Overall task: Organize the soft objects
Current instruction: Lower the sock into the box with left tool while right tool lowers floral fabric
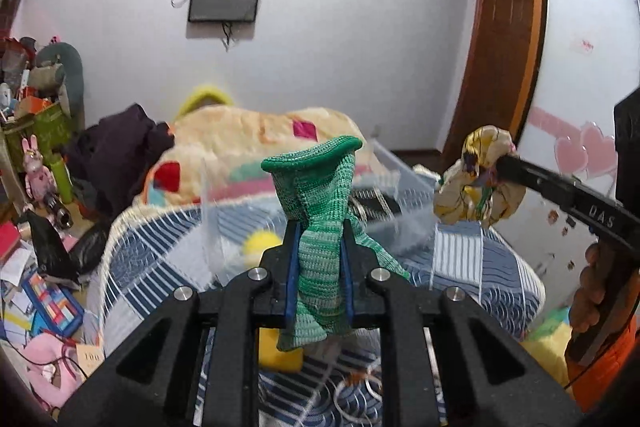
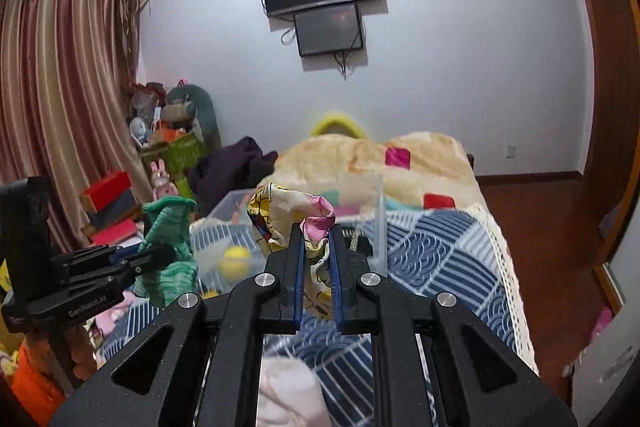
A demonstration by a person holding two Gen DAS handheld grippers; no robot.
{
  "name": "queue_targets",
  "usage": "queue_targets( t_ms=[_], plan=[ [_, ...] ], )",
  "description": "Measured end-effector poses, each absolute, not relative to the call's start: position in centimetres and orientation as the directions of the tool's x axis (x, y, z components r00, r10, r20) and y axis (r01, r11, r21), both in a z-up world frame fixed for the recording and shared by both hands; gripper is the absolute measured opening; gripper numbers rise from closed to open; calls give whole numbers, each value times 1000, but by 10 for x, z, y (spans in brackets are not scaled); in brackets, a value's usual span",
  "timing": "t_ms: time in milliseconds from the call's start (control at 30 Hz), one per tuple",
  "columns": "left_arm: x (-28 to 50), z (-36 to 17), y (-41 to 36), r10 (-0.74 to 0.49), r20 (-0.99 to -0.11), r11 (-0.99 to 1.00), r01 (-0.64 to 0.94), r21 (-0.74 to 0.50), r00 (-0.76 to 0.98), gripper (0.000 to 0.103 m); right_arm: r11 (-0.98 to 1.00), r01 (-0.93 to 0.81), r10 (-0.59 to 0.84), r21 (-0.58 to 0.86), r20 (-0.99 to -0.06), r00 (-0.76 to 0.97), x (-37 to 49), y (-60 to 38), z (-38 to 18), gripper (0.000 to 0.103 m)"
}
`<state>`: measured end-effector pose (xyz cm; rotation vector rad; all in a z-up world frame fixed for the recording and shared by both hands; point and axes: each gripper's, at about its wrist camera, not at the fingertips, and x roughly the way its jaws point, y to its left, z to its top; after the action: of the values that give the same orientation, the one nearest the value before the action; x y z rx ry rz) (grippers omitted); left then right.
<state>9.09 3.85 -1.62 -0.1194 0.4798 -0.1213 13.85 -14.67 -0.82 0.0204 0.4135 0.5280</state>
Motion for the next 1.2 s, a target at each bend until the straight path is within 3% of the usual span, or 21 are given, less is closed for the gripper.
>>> queue_targets(
  t_ms=[333, 600, 800, 1200],
  plan=[
    [139, -7, 47, -49, -428, 997, 18, -77, 902, 17, 863, -492, 496, 117, -387, 778, 171, -121, -3, 10],
    [182, -39, 45, -48, -515, 997, 6, -81, 856, 17, 847, -530, 484, 49, -484, 729, 192, -92, -25, 10],
    [205, -62, 35, -71, -574, 997, 43, -62, 816, 17, 820, -566, 507, 82, -562, 654, 213, -83, -45, 10],
    [217, -79, 31, -92, -638, 996, 62, -69, 765, 20, 825, -564, 444, 38, -661, 605, 224, -77, -64, 13]
  ],
)
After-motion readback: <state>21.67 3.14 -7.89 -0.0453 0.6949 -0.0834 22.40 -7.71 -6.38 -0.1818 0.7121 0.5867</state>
